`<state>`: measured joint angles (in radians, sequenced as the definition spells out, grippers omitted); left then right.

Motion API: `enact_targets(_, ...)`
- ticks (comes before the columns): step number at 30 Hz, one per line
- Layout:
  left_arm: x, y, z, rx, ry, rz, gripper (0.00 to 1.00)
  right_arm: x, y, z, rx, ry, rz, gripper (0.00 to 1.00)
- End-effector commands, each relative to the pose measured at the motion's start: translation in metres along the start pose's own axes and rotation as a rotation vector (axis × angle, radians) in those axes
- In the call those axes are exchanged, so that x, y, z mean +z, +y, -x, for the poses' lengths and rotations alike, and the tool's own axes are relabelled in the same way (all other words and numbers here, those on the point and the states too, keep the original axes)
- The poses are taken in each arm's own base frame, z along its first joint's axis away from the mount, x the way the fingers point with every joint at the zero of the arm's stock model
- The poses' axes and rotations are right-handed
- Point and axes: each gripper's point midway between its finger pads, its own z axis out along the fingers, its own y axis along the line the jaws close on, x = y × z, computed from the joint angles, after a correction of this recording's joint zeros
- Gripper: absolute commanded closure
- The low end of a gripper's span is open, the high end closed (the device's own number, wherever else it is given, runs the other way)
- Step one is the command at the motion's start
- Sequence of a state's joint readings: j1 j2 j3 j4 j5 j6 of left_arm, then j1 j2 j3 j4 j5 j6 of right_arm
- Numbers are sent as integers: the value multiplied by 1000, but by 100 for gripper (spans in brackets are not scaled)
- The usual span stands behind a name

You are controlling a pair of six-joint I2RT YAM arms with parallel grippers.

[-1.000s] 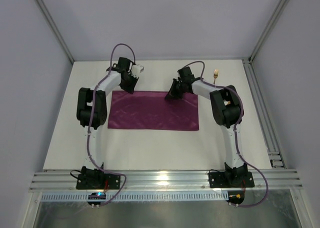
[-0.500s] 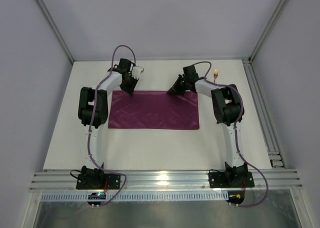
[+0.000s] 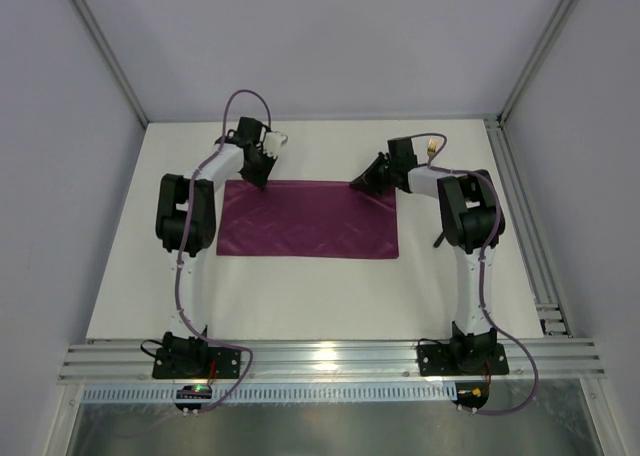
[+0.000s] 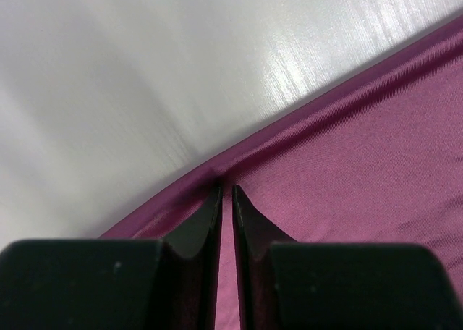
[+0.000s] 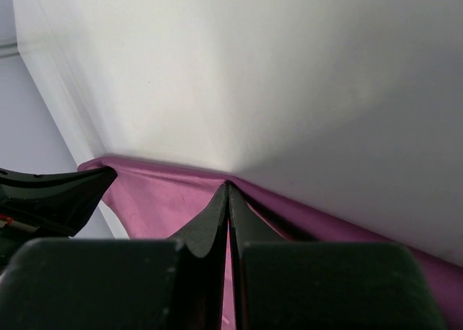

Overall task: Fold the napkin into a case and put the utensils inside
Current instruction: Smooth out the rectangle-folded napkin at the center of the board.

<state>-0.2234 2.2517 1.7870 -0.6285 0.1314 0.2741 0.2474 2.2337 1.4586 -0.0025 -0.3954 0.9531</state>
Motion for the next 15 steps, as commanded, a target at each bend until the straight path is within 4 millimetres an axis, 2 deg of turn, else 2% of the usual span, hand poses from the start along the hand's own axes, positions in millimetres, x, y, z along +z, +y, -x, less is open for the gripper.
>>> enact_targets(1,-5,13,-9,2,10,30,88,-20,-31,23,32,-84,-75,96)
enact_targets(5,-13,19,-3,4,-10,49,87,-34,-40,37,31,-117,-101,96)
enact_targets(11,-20,30,-3,-7,-19,66,87,-52,-53,47,34,-138,-125,96)
enact_targets(15,-22,38,-9,-21,-10,73,87,-58,-69,49,48,-138,-152,96)
